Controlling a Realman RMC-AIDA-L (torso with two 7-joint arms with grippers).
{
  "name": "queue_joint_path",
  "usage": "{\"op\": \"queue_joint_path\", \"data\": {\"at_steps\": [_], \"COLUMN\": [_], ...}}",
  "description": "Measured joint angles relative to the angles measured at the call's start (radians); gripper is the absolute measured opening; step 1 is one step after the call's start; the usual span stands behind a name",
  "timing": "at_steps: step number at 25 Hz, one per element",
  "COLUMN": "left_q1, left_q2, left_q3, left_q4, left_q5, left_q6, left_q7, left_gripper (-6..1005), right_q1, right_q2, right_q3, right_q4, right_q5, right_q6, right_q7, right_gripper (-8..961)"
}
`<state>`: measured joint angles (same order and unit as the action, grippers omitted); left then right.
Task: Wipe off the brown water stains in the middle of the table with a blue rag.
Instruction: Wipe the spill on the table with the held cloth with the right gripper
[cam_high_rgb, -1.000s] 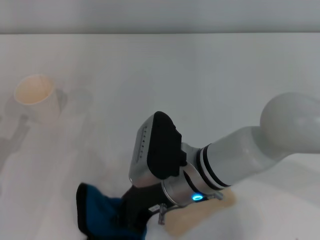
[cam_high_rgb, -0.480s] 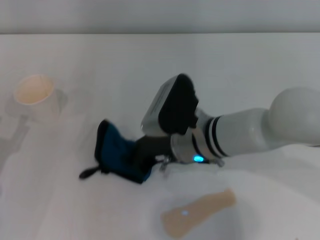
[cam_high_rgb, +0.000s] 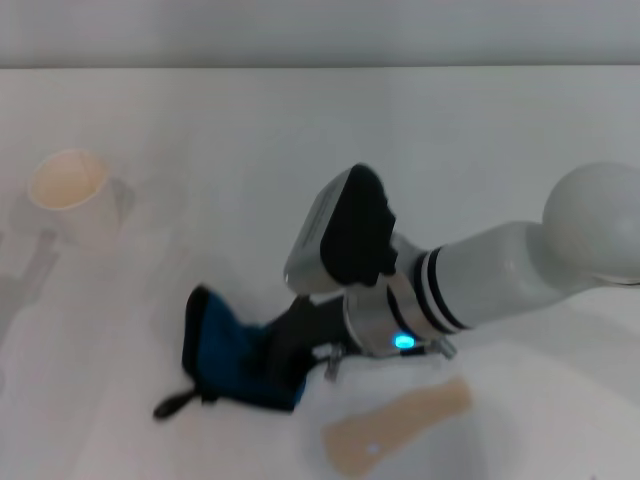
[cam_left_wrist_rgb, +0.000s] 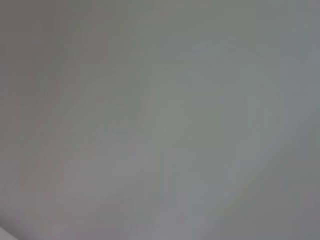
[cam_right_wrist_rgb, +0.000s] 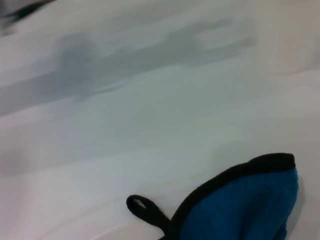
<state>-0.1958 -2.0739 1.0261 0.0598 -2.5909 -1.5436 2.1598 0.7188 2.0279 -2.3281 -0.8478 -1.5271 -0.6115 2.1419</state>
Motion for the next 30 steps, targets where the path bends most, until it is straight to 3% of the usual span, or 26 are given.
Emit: {"op": "queue_joint_path", "data": {"at_steps": [20,24,30], "left_q1": [-0.011,-0.020,-0.034], "left_q2": [0.003,0.003,0.003], "left_q3": [0.000,0.000,0.000], "left_q4": [0.000,0.001,0.002], "left_q5": [0.000,0.000,0.003], "left_q6": [0.008,0.008,0.008], "left_q7": [0.000,0.000,-0.001], "left_gripper": [872,872,873], "right_q1": [0.002,-0.001,0.002], "right_q2": [0.000,0.000,0.000], "right_q3": [-0.003,-0.025,-0.098], "right_q4": [-0.009,-0.018,-0.002], "right_q5": [0.003,0.026,0.164], "right_q6": [-0.455,-0.426,-0.274], "right_q7": [-0.084,-0.109,-0.173], "right_gripper": [113,113,112]}}
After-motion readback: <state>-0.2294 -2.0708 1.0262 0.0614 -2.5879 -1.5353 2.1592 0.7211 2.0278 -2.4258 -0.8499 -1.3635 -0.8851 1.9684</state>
